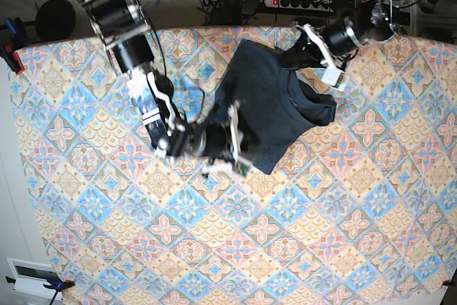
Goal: Layout the t-shirt on the table in an organized manner, then fold the t-shirt properly
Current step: 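Tuck the bundle's loose end under with both grippers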
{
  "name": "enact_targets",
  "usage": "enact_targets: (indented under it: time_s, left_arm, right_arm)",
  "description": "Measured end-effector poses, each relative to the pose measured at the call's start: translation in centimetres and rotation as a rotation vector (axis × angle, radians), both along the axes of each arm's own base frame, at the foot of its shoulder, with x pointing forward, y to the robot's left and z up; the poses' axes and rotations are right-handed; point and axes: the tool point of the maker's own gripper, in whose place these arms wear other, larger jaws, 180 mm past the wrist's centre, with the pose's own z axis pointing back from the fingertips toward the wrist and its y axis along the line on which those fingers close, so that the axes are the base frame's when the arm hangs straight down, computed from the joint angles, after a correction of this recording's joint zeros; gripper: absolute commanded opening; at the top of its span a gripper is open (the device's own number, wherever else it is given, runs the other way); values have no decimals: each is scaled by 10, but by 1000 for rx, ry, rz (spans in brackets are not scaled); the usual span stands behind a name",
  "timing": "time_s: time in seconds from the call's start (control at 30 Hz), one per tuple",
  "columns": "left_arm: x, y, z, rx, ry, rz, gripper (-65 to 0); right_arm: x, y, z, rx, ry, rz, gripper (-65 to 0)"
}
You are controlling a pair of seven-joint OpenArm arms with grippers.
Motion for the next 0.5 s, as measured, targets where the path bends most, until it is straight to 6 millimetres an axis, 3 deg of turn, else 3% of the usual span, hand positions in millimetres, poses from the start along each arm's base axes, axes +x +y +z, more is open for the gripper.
enact_targets:
  time_s: [0.1,0.23,0.4,0.5]
  left_arm:
    - [7,-12,5,-21,-22,-15,-647]
    - [17,-25,11,-56,-49,-9,-647]
    - [30,-27,-9,22,-34,15,-646]
    - [35,-27,-26,34,2,32,-646]
  right_arm:
    - [15,12,7,22,6,-3,-650]
    - [19,19,-9,-12,73,7,-650]
    - [46,27,-14,-61,41,-15,-650]
    - [44,34,-37,-132,30,3,-650]
